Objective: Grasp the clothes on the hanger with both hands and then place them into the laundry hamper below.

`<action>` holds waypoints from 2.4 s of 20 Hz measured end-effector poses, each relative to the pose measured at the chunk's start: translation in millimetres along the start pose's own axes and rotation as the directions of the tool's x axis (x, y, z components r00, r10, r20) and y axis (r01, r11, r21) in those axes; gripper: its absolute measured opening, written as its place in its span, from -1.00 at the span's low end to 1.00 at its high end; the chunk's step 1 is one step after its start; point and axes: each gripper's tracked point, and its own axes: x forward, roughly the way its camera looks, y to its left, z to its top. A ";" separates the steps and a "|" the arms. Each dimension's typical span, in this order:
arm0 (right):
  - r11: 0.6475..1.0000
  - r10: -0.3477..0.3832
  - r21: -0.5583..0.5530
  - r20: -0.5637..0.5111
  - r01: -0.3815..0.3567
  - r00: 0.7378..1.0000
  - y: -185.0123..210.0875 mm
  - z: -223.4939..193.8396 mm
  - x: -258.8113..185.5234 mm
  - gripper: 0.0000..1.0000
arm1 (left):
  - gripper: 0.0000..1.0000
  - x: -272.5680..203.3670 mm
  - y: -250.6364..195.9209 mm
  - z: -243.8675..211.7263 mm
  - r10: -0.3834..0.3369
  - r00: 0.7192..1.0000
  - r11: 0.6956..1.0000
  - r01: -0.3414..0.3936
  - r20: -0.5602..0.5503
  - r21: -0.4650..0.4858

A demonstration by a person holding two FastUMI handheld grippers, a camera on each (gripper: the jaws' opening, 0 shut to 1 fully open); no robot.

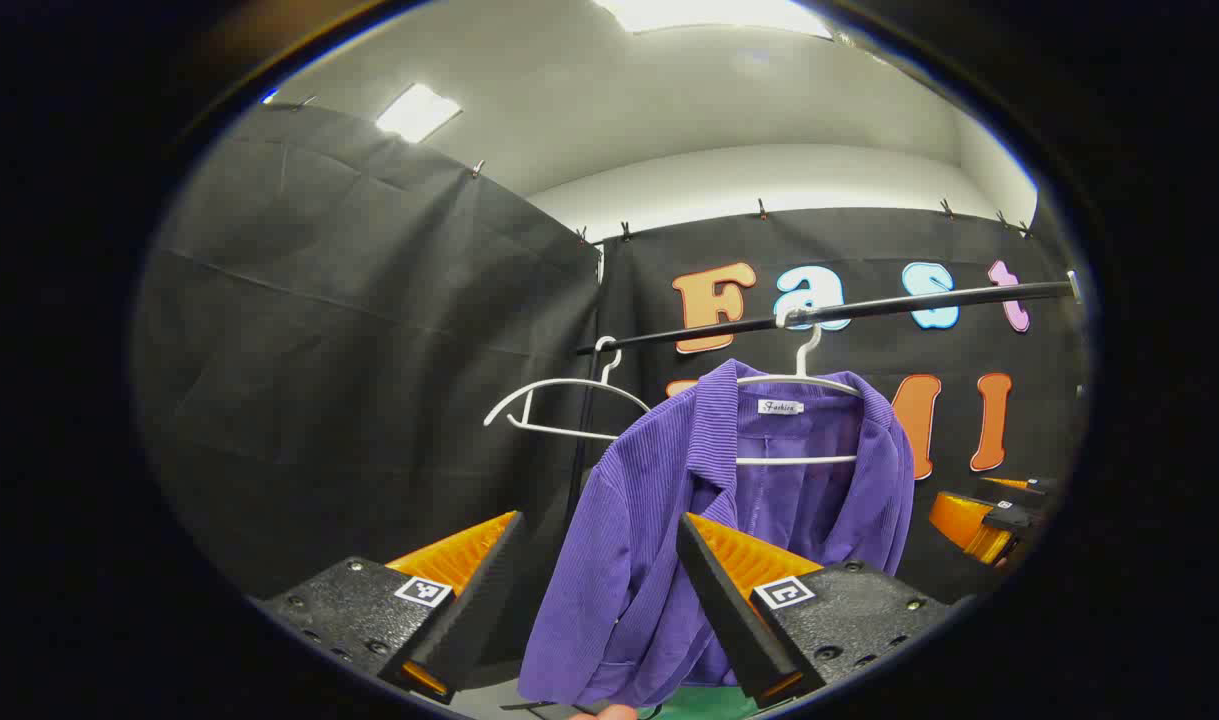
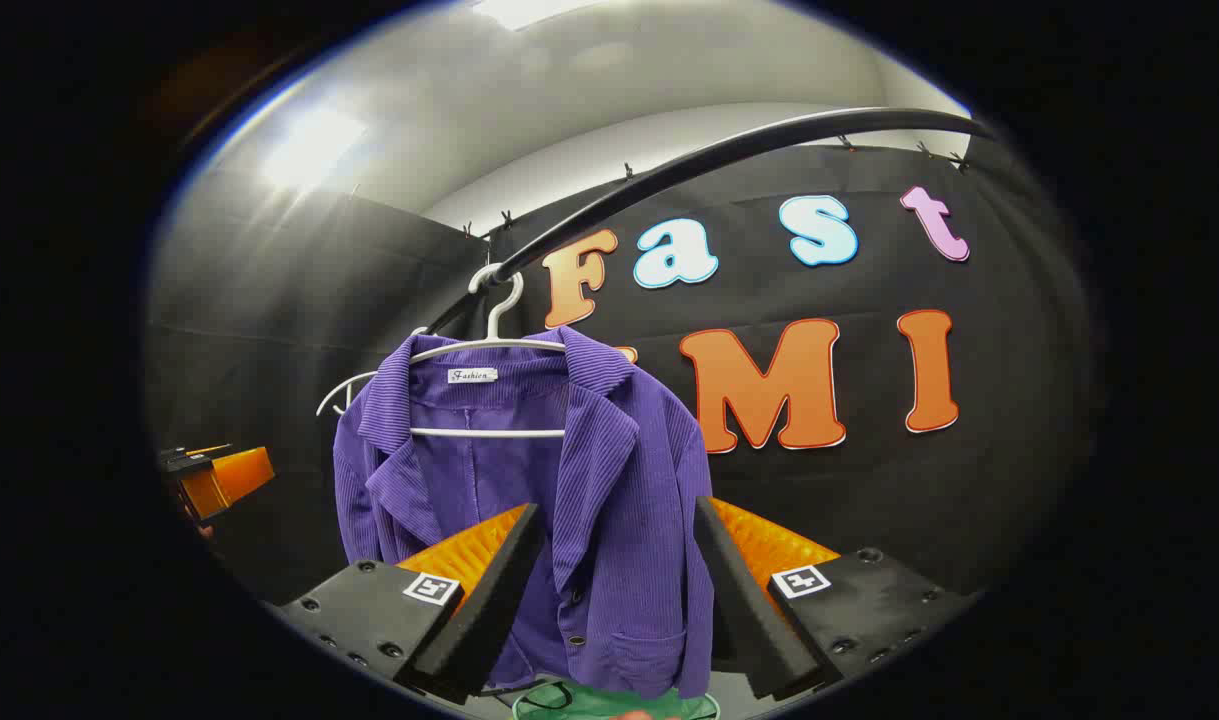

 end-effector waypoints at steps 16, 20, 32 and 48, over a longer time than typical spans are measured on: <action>0.999 0.039 -0.028 -0.050 -0.040 0.998 26.3 -22.2 42.4 0.96 | 0.82 -11.8 19.6 -3.9 0.010 1.000 1.000 -0.010 -0.015 0.002; 0.996 -0.066 -0.070 -0.067 0.061 0.996 32.5 -43.2 84.8 0.96 | 0.89 -20.3 39.0 -11.7 -0.013 0.999 0.999 0.011 -0.044 -0.036; 0.964 -0.267 -0.049 -0.128 0.263 0.955 -29.7 -96.7 152.0 0.53 | 0.99 -22.5 53.2 -31.0 -0.083 0.993 0.995 0.078 -0.081 -0.059; 0.978 0.207 0.024 0.044 -0.208 0.977 -27.1 18.3 39.7 -0.84 | 0.99 90.1 -129.0 -101.1 -0.099 0.990 0.992 0.090 -0.101 -0.089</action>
